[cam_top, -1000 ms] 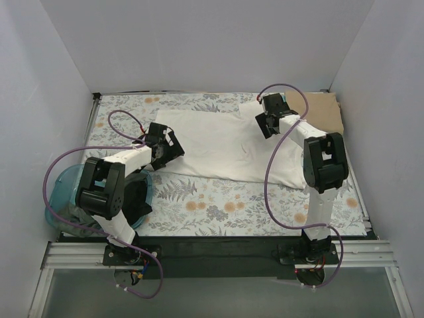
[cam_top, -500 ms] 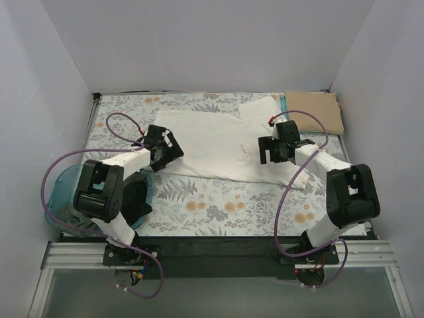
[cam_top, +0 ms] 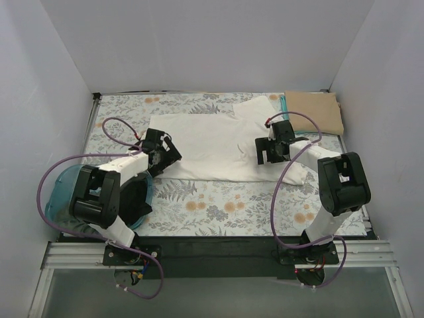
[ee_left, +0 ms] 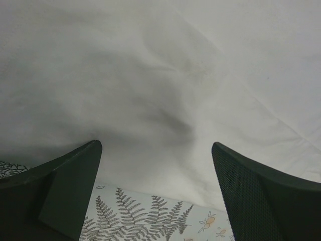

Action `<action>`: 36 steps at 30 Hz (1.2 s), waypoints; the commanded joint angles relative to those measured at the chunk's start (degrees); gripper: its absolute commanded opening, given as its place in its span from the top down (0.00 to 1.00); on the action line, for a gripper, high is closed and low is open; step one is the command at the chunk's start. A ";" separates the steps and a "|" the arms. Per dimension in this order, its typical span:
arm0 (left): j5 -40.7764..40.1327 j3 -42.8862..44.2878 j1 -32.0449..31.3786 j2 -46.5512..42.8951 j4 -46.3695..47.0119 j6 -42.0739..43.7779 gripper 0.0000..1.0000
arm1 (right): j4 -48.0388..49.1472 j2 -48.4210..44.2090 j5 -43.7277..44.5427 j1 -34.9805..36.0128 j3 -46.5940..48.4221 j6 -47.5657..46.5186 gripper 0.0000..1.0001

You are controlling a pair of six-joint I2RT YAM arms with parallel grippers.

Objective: Fold and stack the t-shirts
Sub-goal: Fold the tshirt

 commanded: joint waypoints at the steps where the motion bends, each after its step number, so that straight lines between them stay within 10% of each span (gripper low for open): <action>1: -1.05 1.79 0.30 -2.40 -5.75 0.84 0.08 | 0.67 -0.11 0.88 -0.12 4.85 -0.93 0.02; 9: -3.76 23.37 0.22 1.99 -9.96 3.21 0.04 | -0.29 -5.89 3.16 -0.12 9.61 -1.28 0.02; 24: -8.78 77.19 14.53 39.05 -28.25 10.06 0.02 | 1.37 -23.13 10.28 -0.30 -5.50 1.98 0.02; 36: -5.27 62.62 14.89 35.13 -21.31 15.25 0.04 | 1.81 -20.59 10.38 -0.83 -7.09 1.98 0.02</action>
